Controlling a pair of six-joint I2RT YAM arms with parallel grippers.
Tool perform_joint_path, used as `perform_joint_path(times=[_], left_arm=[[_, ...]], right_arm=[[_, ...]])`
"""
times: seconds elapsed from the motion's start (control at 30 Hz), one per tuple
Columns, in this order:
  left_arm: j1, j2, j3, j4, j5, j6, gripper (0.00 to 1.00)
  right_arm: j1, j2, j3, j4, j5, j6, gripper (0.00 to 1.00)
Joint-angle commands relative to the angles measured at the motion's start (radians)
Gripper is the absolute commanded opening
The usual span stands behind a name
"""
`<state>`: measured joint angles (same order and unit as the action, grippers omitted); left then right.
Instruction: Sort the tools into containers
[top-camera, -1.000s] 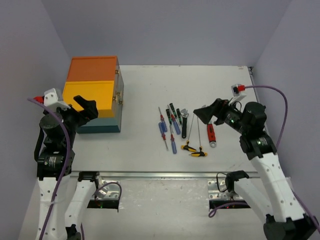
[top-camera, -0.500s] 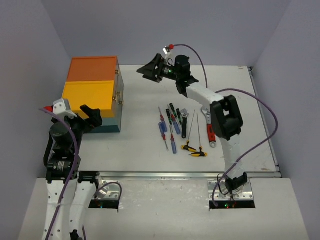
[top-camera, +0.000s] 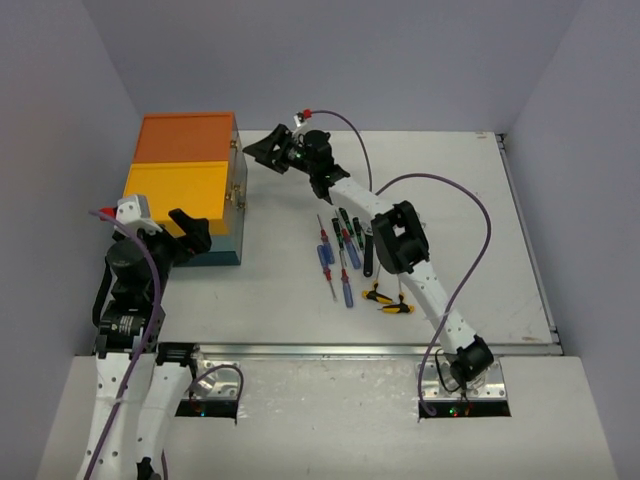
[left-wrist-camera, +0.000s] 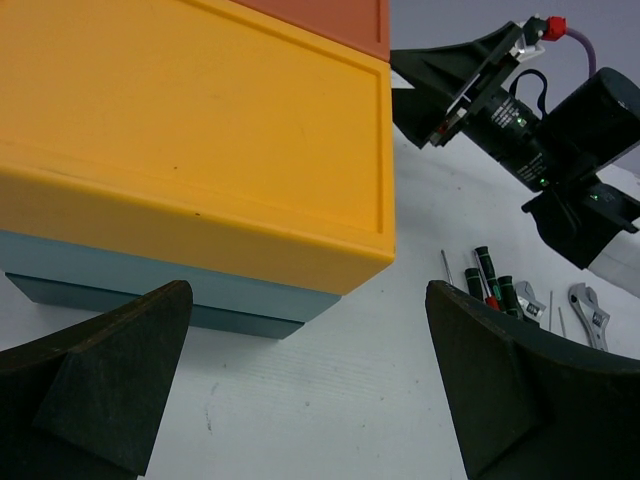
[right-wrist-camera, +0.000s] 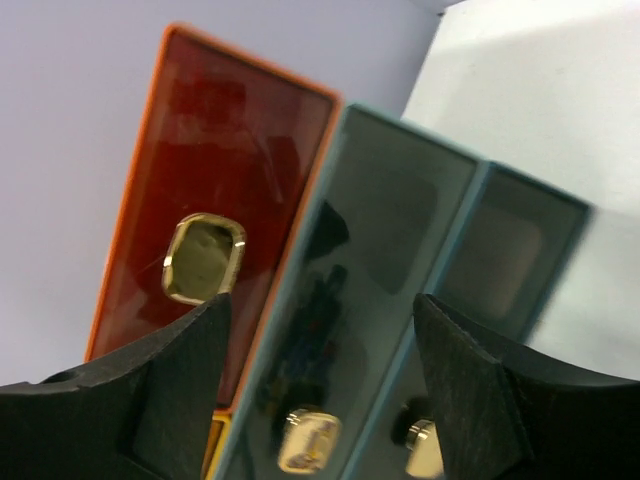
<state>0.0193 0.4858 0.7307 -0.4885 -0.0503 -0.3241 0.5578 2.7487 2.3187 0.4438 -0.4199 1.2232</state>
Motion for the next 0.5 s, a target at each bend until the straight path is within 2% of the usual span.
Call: perform_joint_path(times=[0.0,0.07,0.27,0.4,0.47], left_arm=[[-0.009,0.009,-0.010,0.065,0.017,-0.009,1.00],[-0.009,0.006,-0.011,0.065,0.015,-0.007,1.00],[-0.050,-0.002,-0.014,0.066,0.012,-0.009,1.00],[-0.071,-0.009,-0.016,0.067,0.009,-0.010,1.00],[-0.075,-0.007,-0.017,0.067,0.008,-0.010,1.00]], right_arm=[[0.065,-0.039,0.070,0.085,0.116,-0.050,0.71],[0.088,-0.015,0.076,0.085,0.170,-0.032,0.67],[0.096,0.028,0.085,0.153,0.234,0.025,0.66],[0.096,-0.007,0.019,0.216,0.246,0.033,0.66],[0.097,0.012,0.071,0.208,0.252,0.038,0.66]])
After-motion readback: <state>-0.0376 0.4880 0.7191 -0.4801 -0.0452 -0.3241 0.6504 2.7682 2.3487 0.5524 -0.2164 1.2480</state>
